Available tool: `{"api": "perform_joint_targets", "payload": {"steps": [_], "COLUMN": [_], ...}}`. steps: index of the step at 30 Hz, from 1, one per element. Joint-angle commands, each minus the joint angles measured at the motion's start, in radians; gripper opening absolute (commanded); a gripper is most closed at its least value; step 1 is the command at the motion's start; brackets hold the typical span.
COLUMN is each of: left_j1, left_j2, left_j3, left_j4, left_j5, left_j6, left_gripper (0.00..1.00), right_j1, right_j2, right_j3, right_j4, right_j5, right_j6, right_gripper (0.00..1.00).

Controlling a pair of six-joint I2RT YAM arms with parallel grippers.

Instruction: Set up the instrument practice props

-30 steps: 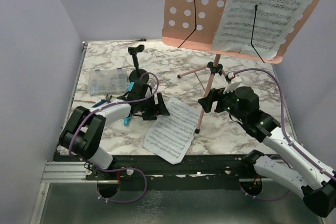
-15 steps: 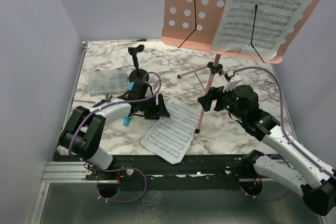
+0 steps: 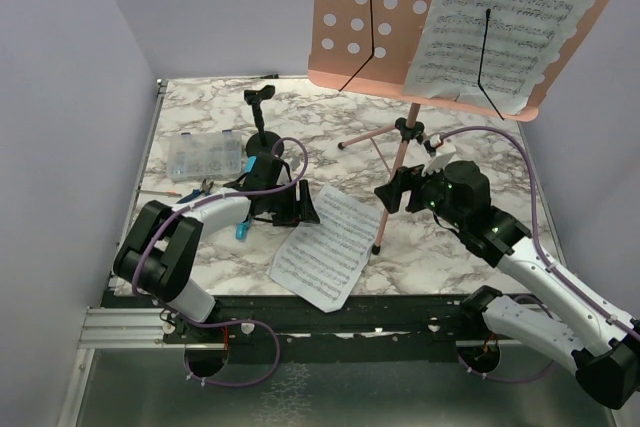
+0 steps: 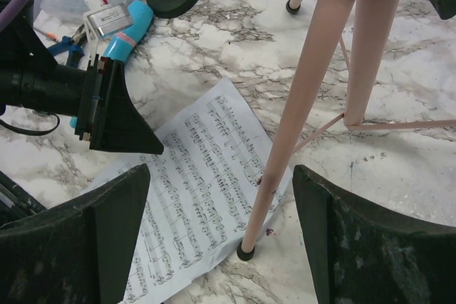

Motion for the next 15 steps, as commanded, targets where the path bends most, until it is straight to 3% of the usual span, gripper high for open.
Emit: {"api": "perform_joint_targets", "payload": {"steps": [1, 15], "left_j1": [-0.005, -0.005], "left_j2": [0.018, 0.113], "left_j3": [-0.009, -0.025], "left_j4": [-0.009, 0.099], "left_j5": [-0.076, 0.089], "left_j6": [0.025, 0.011], "left_gripper": [0.65, 0.62], "right_j1": [0.006, 0.007], "right_j2": [-0.008, 0.005], "right_j3": [0.034, 0.024], "right_j4": [0.02, 0.044], "right_j5": [-0.015, -0.018], "right_j6": [-0.013, -0.015], "right_gripper": [0.86, 0.86]}}
